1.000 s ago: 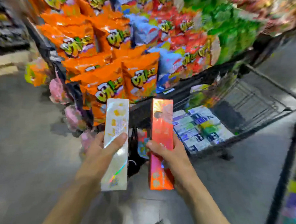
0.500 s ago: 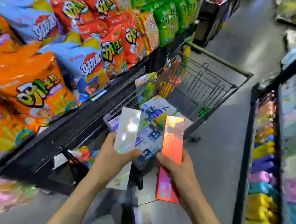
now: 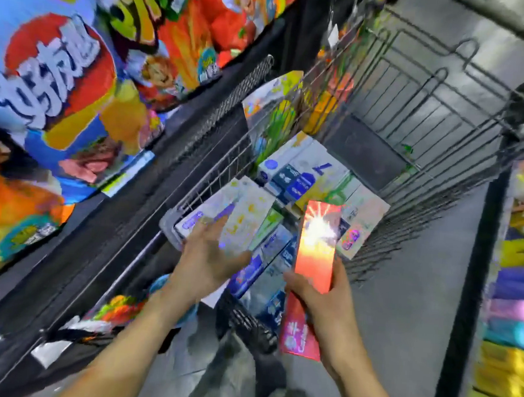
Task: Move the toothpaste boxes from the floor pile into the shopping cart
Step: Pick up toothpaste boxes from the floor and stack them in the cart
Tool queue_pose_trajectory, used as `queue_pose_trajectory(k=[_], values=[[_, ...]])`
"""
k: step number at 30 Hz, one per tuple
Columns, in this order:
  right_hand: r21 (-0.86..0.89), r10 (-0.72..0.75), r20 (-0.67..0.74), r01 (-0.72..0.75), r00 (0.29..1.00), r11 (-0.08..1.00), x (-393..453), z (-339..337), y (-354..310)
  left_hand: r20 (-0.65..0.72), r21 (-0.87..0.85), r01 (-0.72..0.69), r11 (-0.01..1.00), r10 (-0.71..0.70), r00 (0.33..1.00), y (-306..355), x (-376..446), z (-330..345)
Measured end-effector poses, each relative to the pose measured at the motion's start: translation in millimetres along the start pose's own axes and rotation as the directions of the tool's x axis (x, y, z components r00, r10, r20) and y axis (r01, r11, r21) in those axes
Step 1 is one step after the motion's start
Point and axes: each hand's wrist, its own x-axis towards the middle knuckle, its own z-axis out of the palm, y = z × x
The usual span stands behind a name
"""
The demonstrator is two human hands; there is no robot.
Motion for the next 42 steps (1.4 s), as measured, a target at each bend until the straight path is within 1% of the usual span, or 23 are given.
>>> queue_pose_trajectory(k=[2,4,6,7,9,11,13,16,18,20,24,27,29,31,34,36,39,42], values=[[0.004,0.02,-0.014,-0.02,1.0,1.0,26.2,10.1,14.0,0.046,-0.005,0.002,1.0,-0.002,0.999,-15.7,26.4,10.1],[0.038,0.04,-0.023,-0.04,0.999,0.998,40.8,16.0,22.7,0.04,0.04,0.016,0.999,-0.018,0.999,-22.8,43.7,19.3],[0.061,0.072,-0.035,-0.069,0.997,0.996,64.1,23.2,38.0,0.044,0.138,0.029,0.99,-0.035,0.998,-39.8,69.7,35.6],[0.07,0.077,-0.043,-0.074,0.996,0.995,70.6,25.7,41.8,0.05,0.189,0.008,0.982,-0.018,0.999,-43.6,78.8,40.8],[0.058,0.098,-0.047,-0.095,0.994,0.994,89.8,28.3,56.0,0.097,0.296,0.002,0.955,-0.032,0.995,-57.8,100.0,54.7],[0.031,0.113,-0.03,-0.113,0.993,0.993,104.2,30.2,65.2,0.123,0.365,0.003,0.931,-0.052,0.991,-63.3,113.8,62.5],[0.016,0.131,-0.008,-0.131,0.991,0.991,113.5,30.5,72.0,0.11,0.414,-0.028,0.91,-0.019,0.994,-66.6,121.1,68.2],[-0.004,0.183,0.041,-0.183,0.982,0.983,122.9,31.1,74.8,0.097,0.555,-0.11,0.825,0.068,0.993,-77.6,123.2,78.2],[-0.013,0.206,0.052,-0.205,0.977,0.979,128.7,31.3,76.1,0.064,0.614,-0.146,0.776,0.135,0.989,-85.8,121.0,79.7],[0.012,0.231,0.024,-0.231,0.973,0.973,135.6,31.6,78.2,0.032,0.643,-0.157,0.75,0.179,0.983,-89.9,117.2,76.4],[0.158,0.335,-0.004,-0.33,0.942,0.931,149.3,33.6,86.9,0.076,0.682,-0.15,0.716,0.134,0.988,-86.2,106.5,60.7],[0.252,0.411,0.051,-0.41,0.91,0.877,154.9,38.1,93.0,0.063,0.664,-0.171,0.728,0.173,0.983,-88.5,90.3,41.3],[0.271,0.422,0.108,-0.435,0.9,0.859,155.6,42.4,96.6,0.034,0.656,-0.175,0.735,0.203,0.979,-95.3,75.2,29.4],[0.306,0.42,0.165,-0.452,0.892,0.838,156.3,49.3,102.9,0.045,0.653,-0.206,0.729,0.234,0.971,-105.4,61.2,23.0],[0.296,0.449,0.197,-0.489,0.872,0.821,159.8,64.7,117.8,0.036,0.664,-0.223,0.714,0.268,0.963,-114.5,51.1,22.7],[0.244,0.474,0.163,-0.501,0.865,0.831,163.9,75.4,126.0,0.009,0.676,-0.2,0.709,0.265,0.964,-114.0,51.4,24.8],[0.158,0.469,0.092,-0.478,0.878,0.864,169.4,84.1,135.2,0.017,0.685,-0.208,0.698,0.27,0.963,-113.7,51.4,26.3],[0.094,0.412,0.041,-0.414,0.91,0.905,169.3,87.6,136.0,0.047,0.693,-0.214,0.689,0.253,0.966,-114.5,51.4,25.9]])
